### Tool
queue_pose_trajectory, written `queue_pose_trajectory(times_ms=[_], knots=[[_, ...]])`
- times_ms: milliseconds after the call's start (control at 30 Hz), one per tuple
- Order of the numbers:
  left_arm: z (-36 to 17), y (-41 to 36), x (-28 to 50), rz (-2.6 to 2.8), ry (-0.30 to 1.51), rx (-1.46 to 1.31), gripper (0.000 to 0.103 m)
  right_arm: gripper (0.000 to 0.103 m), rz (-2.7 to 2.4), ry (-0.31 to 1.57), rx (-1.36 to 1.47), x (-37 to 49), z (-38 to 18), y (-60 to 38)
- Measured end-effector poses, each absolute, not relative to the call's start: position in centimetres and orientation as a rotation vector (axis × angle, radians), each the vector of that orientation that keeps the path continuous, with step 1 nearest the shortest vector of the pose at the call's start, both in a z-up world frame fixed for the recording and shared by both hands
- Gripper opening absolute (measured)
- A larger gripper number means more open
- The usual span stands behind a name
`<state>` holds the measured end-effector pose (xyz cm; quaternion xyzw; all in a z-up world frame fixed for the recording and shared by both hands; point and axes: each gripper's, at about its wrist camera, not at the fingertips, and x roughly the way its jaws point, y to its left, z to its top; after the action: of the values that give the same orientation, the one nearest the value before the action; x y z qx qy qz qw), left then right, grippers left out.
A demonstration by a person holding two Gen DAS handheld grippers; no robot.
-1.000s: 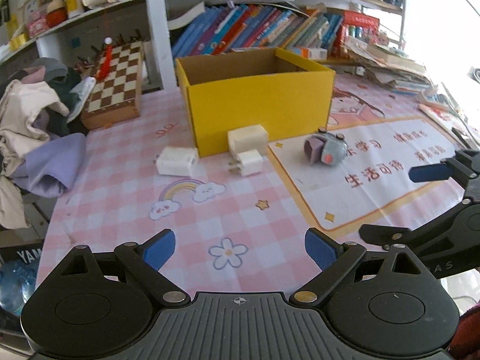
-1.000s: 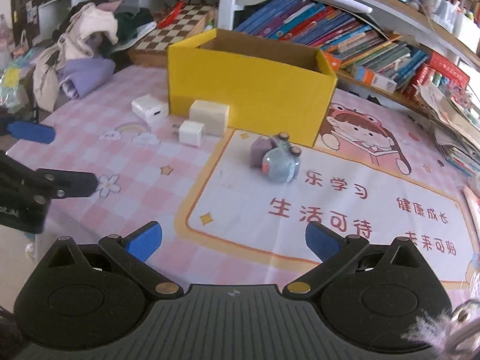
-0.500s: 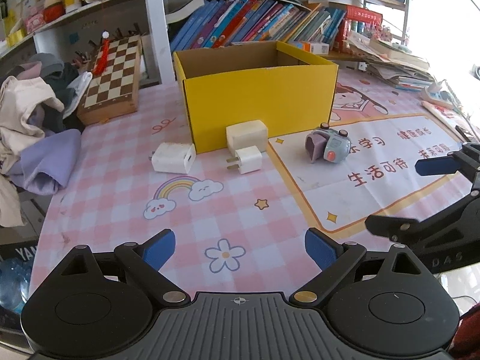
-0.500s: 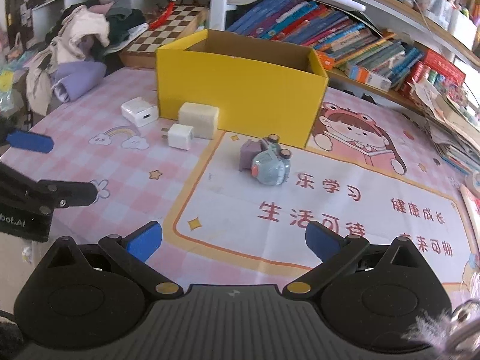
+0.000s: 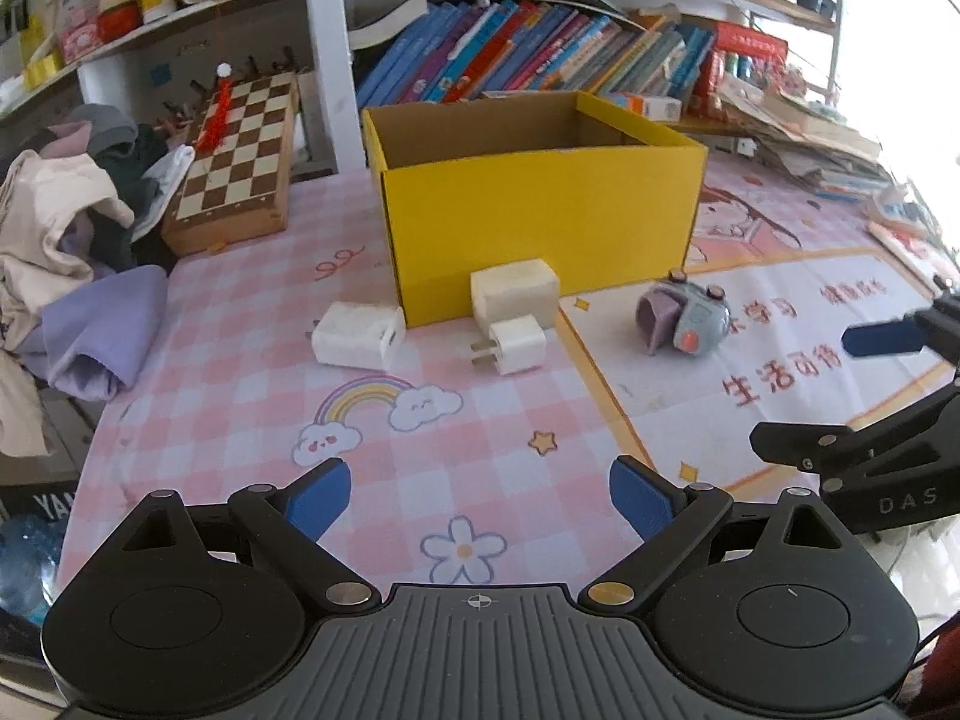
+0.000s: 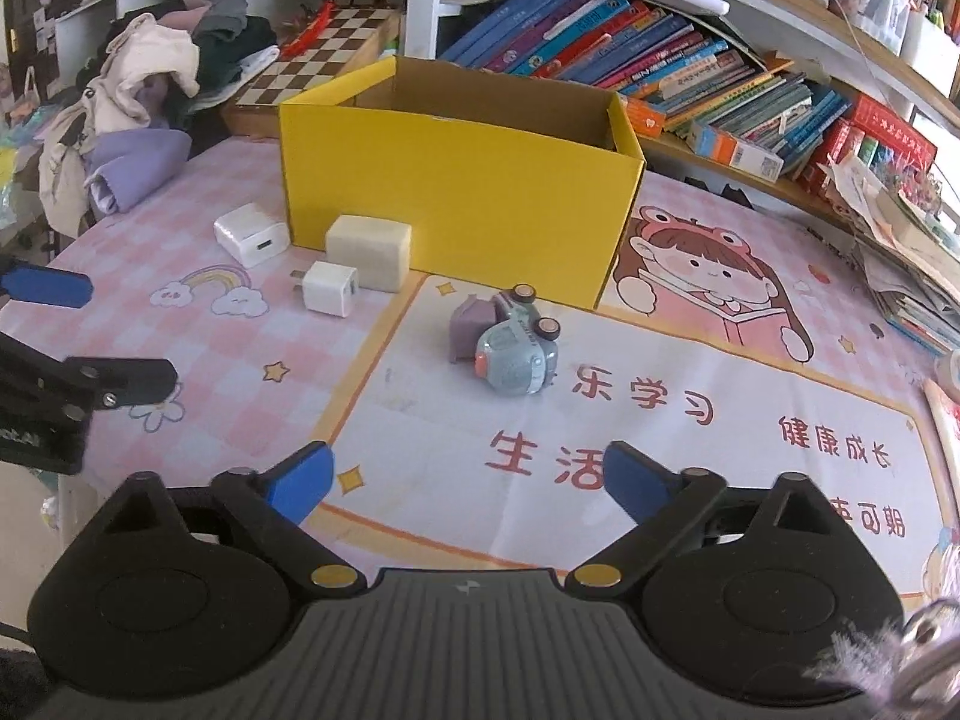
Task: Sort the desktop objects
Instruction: 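Grasp the small white charger with left gripper while right gripper grasps blue toy truck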
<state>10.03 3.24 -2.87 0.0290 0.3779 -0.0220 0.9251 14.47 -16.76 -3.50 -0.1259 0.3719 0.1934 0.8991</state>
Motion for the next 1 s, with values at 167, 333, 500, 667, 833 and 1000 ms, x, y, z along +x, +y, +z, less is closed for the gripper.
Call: queue_pose_trajectory(times_ms=[167, 333, 500, 667, 833, 1000], knots=[[-3.1, 2.9, 10.8, -0.045, 0.785, 0.069, 0.095, 0.089, 0.416, 0.781, -0.270, 15.9, -3.7, -16.6], [-3.4, 2.9, 11.4, -0.027, 0.793, 0.058, 0.095, 0.089, 0.439, 0.789, -0.284, 17.5, -3.8, -16.3], [-3.4, 3.3, 12.3, 0.015, 0.794, 0.035, 0.095, 0.089, 0.475, 0.811, -0.318, 19.2, -4.2, -15.5], [-3.8, 3.3, 13.4, 0.036, 0.804, 0.026, 0.095, 0.088, 0.495, 0.822, -0.342, 20.9, -4.5, -15.2], [-4.0, 2.8, 14.6, 0.045, 0.809, 0.028, 0.094, 0.081, 0.509, 0.840, -0.350, 22.5, -4.8, -15.3], [-4.4, 2.2, 16.1, 0.031, 0.821, 0.029, 0.090, 0.071, 0.536, 0.852, -0.360, 23.9, -5.2, -15.3]])
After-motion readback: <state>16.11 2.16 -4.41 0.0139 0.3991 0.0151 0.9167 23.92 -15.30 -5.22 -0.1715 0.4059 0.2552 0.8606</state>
